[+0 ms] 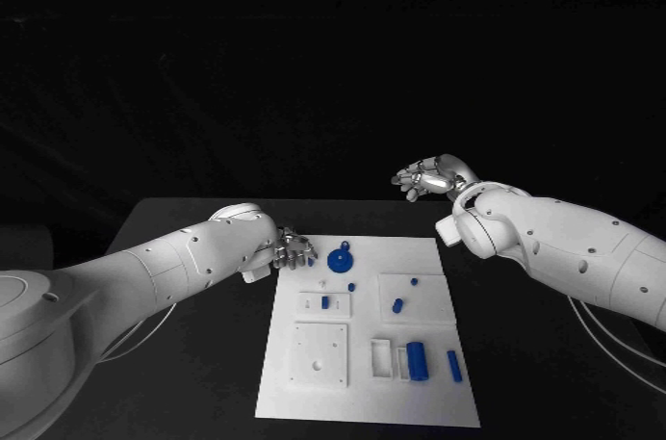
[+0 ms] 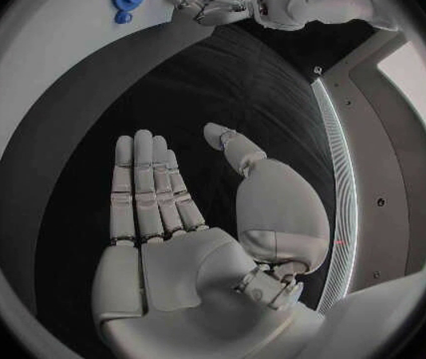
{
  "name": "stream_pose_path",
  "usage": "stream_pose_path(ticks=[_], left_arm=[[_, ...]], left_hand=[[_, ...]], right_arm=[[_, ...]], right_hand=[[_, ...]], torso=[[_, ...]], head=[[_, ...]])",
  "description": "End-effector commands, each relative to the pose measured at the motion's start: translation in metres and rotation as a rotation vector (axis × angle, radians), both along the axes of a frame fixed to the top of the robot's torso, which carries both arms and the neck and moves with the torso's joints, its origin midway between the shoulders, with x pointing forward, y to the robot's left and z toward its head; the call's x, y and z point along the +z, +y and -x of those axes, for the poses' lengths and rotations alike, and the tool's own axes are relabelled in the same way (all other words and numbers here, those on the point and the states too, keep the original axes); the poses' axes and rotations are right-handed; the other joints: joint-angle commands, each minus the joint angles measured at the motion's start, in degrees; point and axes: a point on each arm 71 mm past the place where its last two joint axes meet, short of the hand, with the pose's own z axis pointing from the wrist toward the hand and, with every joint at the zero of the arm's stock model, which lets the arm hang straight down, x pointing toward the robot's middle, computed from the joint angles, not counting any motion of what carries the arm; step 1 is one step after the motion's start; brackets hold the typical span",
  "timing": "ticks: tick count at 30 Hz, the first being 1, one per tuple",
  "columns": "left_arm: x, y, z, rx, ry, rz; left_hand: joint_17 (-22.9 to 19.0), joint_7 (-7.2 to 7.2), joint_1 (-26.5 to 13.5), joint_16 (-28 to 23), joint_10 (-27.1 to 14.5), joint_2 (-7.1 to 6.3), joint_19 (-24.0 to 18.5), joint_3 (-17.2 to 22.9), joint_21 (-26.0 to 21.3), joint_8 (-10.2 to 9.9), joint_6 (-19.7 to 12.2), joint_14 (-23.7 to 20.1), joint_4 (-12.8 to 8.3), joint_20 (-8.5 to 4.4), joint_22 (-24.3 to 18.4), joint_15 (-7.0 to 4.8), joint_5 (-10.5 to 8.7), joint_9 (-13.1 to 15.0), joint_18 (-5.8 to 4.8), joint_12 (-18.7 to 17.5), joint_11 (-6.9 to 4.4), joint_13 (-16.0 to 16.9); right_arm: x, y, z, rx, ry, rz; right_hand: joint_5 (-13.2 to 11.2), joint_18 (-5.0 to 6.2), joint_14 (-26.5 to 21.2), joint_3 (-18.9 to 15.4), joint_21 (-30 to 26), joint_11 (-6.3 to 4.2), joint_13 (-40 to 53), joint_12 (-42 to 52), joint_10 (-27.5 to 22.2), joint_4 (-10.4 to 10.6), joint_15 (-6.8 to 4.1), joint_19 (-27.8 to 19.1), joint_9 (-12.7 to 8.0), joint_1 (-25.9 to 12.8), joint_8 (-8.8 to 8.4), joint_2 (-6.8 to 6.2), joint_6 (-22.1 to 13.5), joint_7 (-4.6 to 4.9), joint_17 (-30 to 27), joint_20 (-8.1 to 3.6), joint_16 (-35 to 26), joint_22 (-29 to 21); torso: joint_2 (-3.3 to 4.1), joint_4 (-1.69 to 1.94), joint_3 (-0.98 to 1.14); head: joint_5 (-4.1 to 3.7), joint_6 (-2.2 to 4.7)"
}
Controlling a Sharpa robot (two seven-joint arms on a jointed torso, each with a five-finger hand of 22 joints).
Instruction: Assemble the parts on the task board
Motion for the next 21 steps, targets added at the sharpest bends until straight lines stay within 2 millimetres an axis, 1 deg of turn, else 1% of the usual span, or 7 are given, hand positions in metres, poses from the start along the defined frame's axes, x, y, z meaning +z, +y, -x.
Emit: stream_pose_path(ticks=[1, 8, 9, 14, 16, 17, 21], left_arm=[[-0.0033, -0.0023, 0.0015, -0.014, 0.019, 0.011], [-0.0034, -0.0024, 0.0016, -0.016, 0.021, 0.014], [-0.0034, -0.0027, 0.0016, -0.016, 0.02, 0.014], [-0.0034, -0.0029, 0.0018, -0.016, 0.021, 0.02], [-0.0035, -0.003, 0.002, -0.015, 0.024, 0.025], [-0.0035, -0.0031, 0.002, -0.016, 0.025, 0.025], [-0.0035, -0.0033, 0.002, -0.017, 0.024, 0.027]], left_hand=[[0.1, 0.28, 0.21, 0.28, 0.35, 0.89, 0.07, 0.05, -0.13, 0.3, 0.01, -0.1, -0.46, -4.81, 0.09, -0.06, -0.06, -0.06, -0.23, -0.34, 0.12, 0.07], [0.13, 0.24, 1.89, 0.31, 0.57, 2.82, 0.18, 0.55, -0.17, 0.6, 0.11, -0.01, -1.65, -4.8, 0.29, -0.07, -0.05, -0.29, -0.27, -0.51, 0.08, 0.15], [0.14, 0.21, 2.66, 0.31, 0.64, 3.51, 0.21, 0.84, -0.18, 0.67, 0.12, 0.02, -2.18, -4.82, 0.35, -0.08, -0.04, -0.35, -0.25, -0.55, 0.06, 0.18], [0.14, 0.22, 4.86, 0.28, 0.85, 5.43, 0.34, 1.39, -0.27, 0.94, 0.13, 0.12, -3.93, -4.79, 0.57, -0.07, 0.02, -0.67, -0.37, -0.77, 0.07, 0.25], [0.14, 0.23, 5.34, 0.26, 0.87, 5.89, 0.37, 1.51, -0.31, 0.99, 0.1, 0.13, -4.32, -4.78, 0.61, -0.06, 0.05, -0.77, -0.4, -0.85, 0.08, 0.26], [0.13, 0.23, 5.88, 0.23, 0.9, 6.33, 0.37, 1.69, -0.37, 1.04, 0.08, 0.14, -4.77, -4.78, 0.65, -0.05, 0.12, -0.87, -0.42, -0.91, 0.08, 0.27], [0.12, 0.22, 6.71, 0.19, 0.97, 7.05, 0.41, 2.02, -0.48, 1.17, 0.1, 0.18, -5.41, -4.75, 0.73, -0.03, 0.48, -1.07, -0.51, -1.04, 0.08, 0.3]], right_arm=[[-0.0004, 0.0022, 0.0, 0.017, 0.004, 0.001], [-0.0006, 0.0029, -0.0002, 0.019, 0.005, 0.002], [-0.0006, 0.0029, -0.0002, 0.019, 0.005, 0.002], [-0.0006, 0.0029, -0.0002, 0.019, 0.006, 0.002], [-0.0007, 0.0026, -0.0003, 0.019, 0.006, 0.002], [-0.0007, 0.0026, -0.0003, 0.019, 0.006, 0.002], [-0.0007, 0.003, -0.0003, 0.02, 0.007, 0.002]], right_hand=[[0.12, 0.89, -0.35, 0.29, -0.3, 0.1, -0.08, 0.36, -0.42, -0.05, -0.04, -0.41, -0.08, 0.16, 0.35, 0.64, -0.28, 1.19, -0.1, 0.06, 0.02, 0.07], [0.1, 0.89, -0.35, 0.31, -0.31, 0.1, -0.11, 0.38, -0.42, -0.05, -0.04, -0.41, -0.09, 0.17, 0.36, 0.67, -0.28, 1.19, -0.1, 0.07, 0.02, 0.08], [0.1, 0.89, -0.35, 0.31, -0.31, 0.1, -0.11, 0.38, -0.43, -0.05, -0.04, -0.41, -0.09, 0.17, 0.36, 0.67, -0.28, 1.19, -0.1, 0.07, 0.02, 0.08], [0.08, 0.89, -0.35, 0.31, -0.31, 0.1, -0.13, 0.4, -0.43, -0.04, -0.03, -0.41, -0.1, 0.17, 0.37, 0.69, -0.28, 1.2, -0.1, 0.07, 0.03, 0.08], [0.08, 0.89, -0.35, 0.31, -0.31, 0.1, -0.14, 0.41, -0.43, -0.04, -0.03, -0.41, -0.1, 0.16, 0.37, 0.68, -0.28, 1.2, -0.1, 0.07, 0.03, 0.08], [0.08, 0.89, -0.35, 0.31, -0.32, 0.1, -0.14, 0.41, -0.43, -0.04, -0.03, -0.41, -0.1, 0.16, 0.37, 0.68, -0.28, 1.2, -0.11, 0.08, 0.03, 0.08], [0.07, 0.89, -0.36, 0.3, -0.32, 0.1, -0.16, 0.42, -0.43, -0.04, -0.03, -0.42, -0.11, 0.16, 0.37, 0.67, -0.28, 1.2, -0.11, 0.08, 0.03, 0.09]], torso=[[-0.02, 0.06, 0.02], [-0.03, 0.01, 0.01], [-0.02, 0.02, 0.01], [-0.02, -0.02, 0.0], [-0.02, -0.03, -0.01], [-0.02, -0.02, -0.01], [-0.05, 0.03, -0.01]], head=[[0.06, 0.02], [0.1, 0.06], [0.11, 0.06], [0.2, 0.05], [0.23, 0.04], [0.24, 0.04], [0.19, 0.03]])
